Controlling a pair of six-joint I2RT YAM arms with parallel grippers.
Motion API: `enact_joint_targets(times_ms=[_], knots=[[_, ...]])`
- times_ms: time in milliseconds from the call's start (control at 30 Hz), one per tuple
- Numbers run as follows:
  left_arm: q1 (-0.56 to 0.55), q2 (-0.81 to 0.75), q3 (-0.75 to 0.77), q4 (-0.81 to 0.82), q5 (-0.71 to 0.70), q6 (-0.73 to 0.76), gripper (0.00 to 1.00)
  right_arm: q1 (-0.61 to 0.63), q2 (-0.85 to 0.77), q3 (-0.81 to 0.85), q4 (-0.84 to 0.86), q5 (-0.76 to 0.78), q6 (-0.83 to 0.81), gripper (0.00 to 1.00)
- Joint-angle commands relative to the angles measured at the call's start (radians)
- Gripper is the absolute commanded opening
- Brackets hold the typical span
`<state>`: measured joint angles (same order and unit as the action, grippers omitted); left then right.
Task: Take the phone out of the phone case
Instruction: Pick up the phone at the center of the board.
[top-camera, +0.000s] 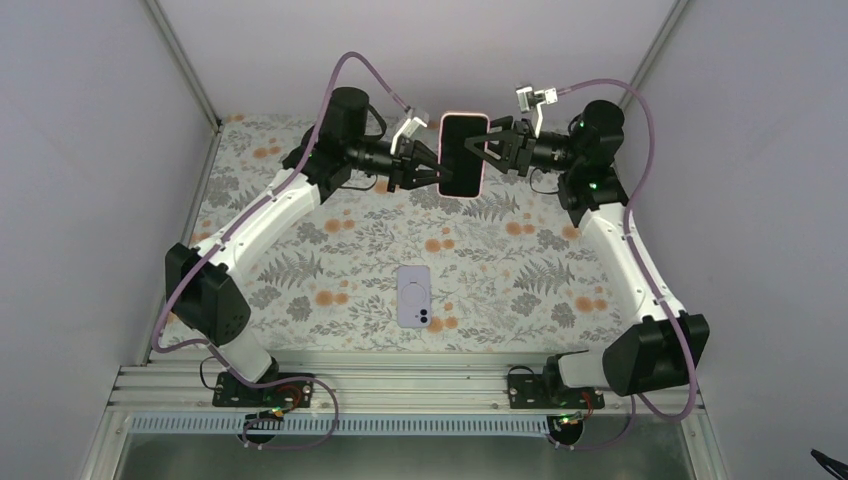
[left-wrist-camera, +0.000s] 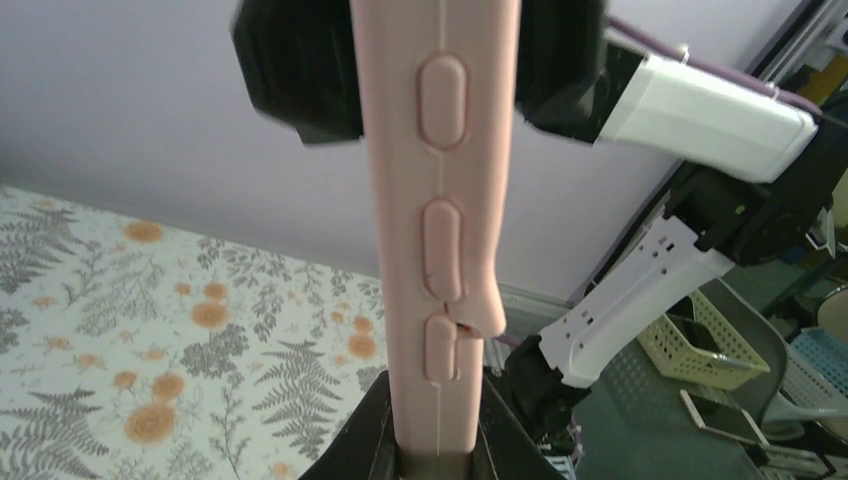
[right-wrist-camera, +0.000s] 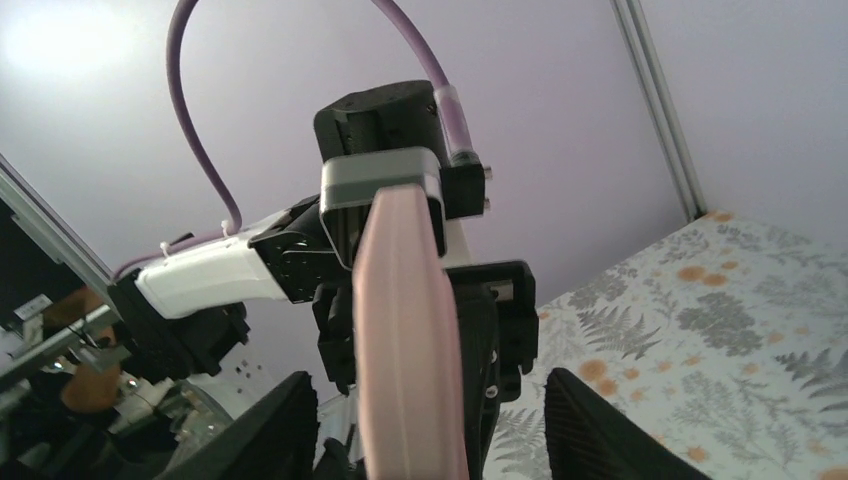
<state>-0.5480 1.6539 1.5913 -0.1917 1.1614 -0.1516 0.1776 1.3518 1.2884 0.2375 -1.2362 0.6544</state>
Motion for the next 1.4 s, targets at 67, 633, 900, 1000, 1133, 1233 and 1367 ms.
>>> enact_joint_targets(times_ms=[67,633,900,1000,1133,1233,1367], knots=[[-0.001,-0.033,0.040,-0.174,0.064,0.188,0.02,0.008,-0.014,0.094,-0.313,0.003,-0.279,0.60],[-0.001,-0.001,0.090,-0.482,0.084,0.428,0.02,0.010,-0.008,0.099,-0.508,-0.002,-0.423,0.48],[-0.001,0.024,0.118,-0.586,0.092,0.507,0.02,0.015,0.002,0.101,-0.590,-0.017,-0.487,0.45],[-0.001,0.026,0.112,-0.600,0.095,0.519,0.02,0.021,0.005,0.099,-0.622,-0.021,-0.508,0.45],[-0.001,0.025,0.102,-0.601,0.102,0.524,0.02,0.036,0.007,0.099,-0.648,-0.027,-0.528,0.44],[-0.001,0.026,0.100,-0.619,0.106,0.538,0.02,0.042,0.009,0.100,-0.664,-0.029,-0.542,0.43],[-0.003,0.015,0.087,-0.638,0.105,0.557,0.02,0.048,0.020,0.111,-0.699,-0.032,-0.567,0.42]])
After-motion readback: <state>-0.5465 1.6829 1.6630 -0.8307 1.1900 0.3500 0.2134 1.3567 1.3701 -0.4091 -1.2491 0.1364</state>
